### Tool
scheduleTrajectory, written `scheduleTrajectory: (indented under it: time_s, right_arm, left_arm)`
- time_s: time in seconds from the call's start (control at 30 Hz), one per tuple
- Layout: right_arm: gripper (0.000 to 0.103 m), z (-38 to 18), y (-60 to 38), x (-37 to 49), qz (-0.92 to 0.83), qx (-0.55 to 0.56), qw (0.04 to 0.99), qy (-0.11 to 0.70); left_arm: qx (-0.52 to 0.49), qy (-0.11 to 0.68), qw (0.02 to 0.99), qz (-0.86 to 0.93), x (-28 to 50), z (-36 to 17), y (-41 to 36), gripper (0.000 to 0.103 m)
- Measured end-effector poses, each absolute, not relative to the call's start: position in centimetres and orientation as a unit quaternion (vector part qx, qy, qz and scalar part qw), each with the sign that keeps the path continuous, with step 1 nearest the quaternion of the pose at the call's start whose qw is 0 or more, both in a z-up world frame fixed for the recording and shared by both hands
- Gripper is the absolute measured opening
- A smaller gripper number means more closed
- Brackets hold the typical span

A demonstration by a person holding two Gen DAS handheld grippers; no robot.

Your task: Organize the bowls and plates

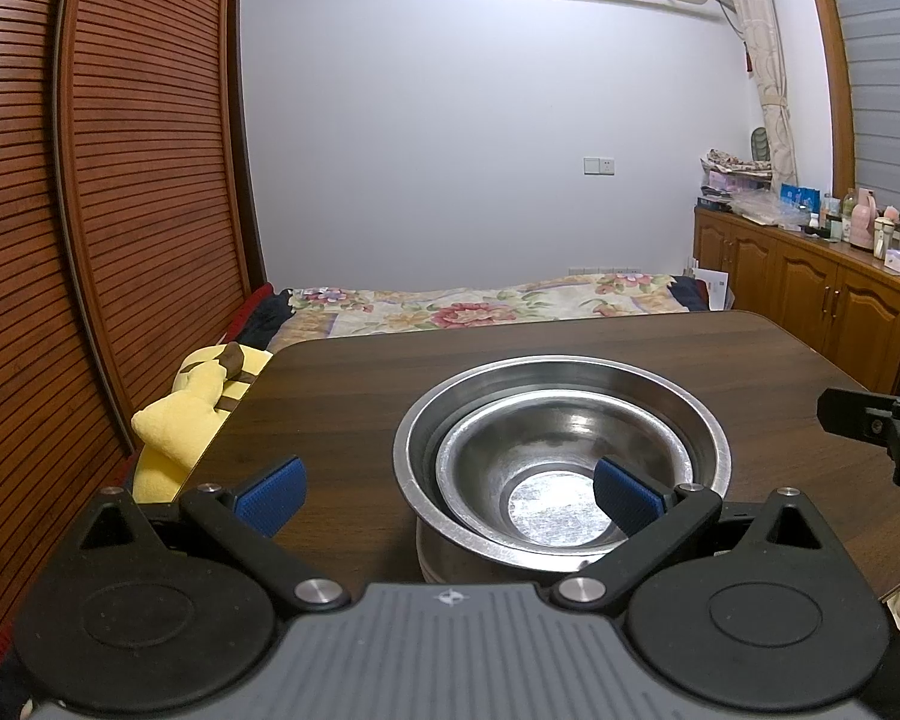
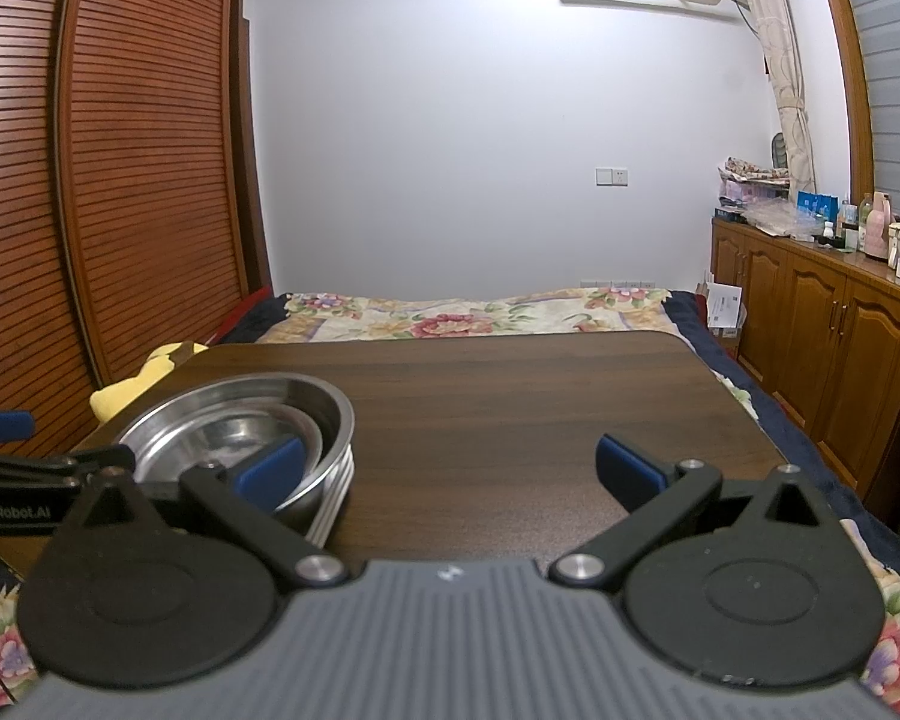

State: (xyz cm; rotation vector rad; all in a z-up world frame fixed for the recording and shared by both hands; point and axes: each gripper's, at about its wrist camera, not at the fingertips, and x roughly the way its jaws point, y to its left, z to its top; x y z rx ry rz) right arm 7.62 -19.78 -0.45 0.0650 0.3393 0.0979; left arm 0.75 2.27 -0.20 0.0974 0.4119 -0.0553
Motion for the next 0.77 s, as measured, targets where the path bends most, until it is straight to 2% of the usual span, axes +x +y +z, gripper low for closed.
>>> scheduleTrajectory:
  time_s: [0.77]
  right_arm:
    - [0.103, -0.53, -19.71, 7.65, 0.050, 0.035, 0.984, 0.169]
  left_arm:
    - [0.047, 0.205, 0.977, -0.027, 0.77, -0.34, 2.34, 0.103]
